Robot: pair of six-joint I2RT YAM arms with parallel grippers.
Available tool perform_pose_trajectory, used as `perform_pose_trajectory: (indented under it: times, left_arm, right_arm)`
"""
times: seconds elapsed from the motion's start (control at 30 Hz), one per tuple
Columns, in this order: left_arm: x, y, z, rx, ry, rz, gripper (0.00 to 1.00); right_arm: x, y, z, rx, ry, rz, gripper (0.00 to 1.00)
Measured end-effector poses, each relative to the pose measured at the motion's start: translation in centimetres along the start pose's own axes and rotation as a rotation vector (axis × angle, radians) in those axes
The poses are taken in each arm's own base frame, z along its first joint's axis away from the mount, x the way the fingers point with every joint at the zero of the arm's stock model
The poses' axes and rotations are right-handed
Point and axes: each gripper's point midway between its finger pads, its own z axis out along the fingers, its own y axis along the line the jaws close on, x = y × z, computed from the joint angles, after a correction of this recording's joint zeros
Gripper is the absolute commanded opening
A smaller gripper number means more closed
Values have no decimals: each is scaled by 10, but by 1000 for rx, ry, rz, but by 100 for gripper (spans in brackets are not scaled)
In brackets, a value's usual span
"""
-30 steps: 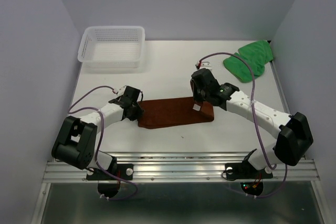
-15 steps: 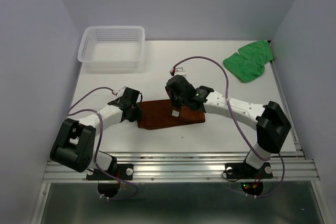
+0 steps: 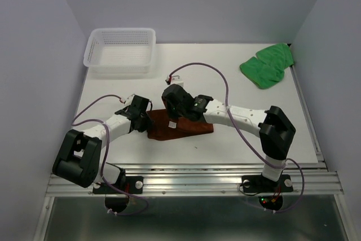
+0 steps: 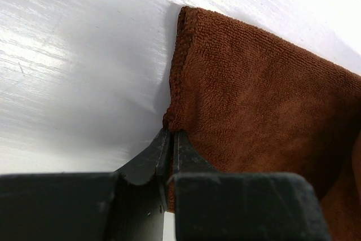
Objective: Roll the towels
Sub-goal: Fold the towel
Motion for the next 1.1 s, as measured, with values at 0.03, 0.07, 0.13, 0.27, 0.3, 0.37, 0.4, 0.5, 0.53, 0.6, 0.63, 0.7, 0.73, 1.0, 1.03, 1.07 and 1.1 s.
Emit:
perform_pose_trajectory:
  times: [0.03,0.07,0.13,0.27,0.3,0.37,0.4,0.5,0.53,0.6,0.63,0.7,0.73,1.0,1.03,1.07,1.1]
  left_arm:
    - [0,0,0,0,0,0,0]
    - [0,0,0,0,0,0,0]
    - [0,0,0,1,1,0,0]
    - [1,1,-1,4,3,0,0]
    - [2,1,-1,5,3,0,0]
    - [2,1,-2,5,4,0,0]
    - [2,1,-1,6,5,0,0]
    - [2,1,-1,6,5,0,0]
    - [2,1,-1,6,5,-1,0]
    - [2,1,-1,6,5,-1,0]
    - [2,1,-1,6,5,-1,0]
    - [2,1,-1,6,5,-1,0]
    - [2,1,-1,6,5,-1,0]
    - [2,1,-1,4,4,-6,0]
    - [2,1,-1,5,4,-7,0]
    - [2,1,-1,5,4,-7,0]
    - [2,1,-1,4,4,-8,0]
  right_arm:
    - [1,3,1,-5,1,-2,1]
    - [2,6,2,-9,3,-3,1]
    - [5,11,5,-15,9,-7,1]
    - [13,21,13,-25,22,-16,1]
    - [14,23,14,-27,26,-17,1]
    - [16,26,19,-32,33,-13,1]
    - [18,30,22,-37,36,-12,1]
    - [21,35,28,-50,46,-7,1]
    - [23,35,30,-53,50,-5,1]
    - [25,36,32,-56,57,-3,1]
    - [27,37,32,-58,60,-2,1]
    - [30,40,32,-66,69,-2,1]
    - [31,42,32,-73,72,-1,1]
    - [38,59,27,-124,85,2,1]
    - [38,60,27,-125,86,3,1]
    - [38,60,27,-127,86,5,1]
    - [39,61,26,-127,86,6,1]
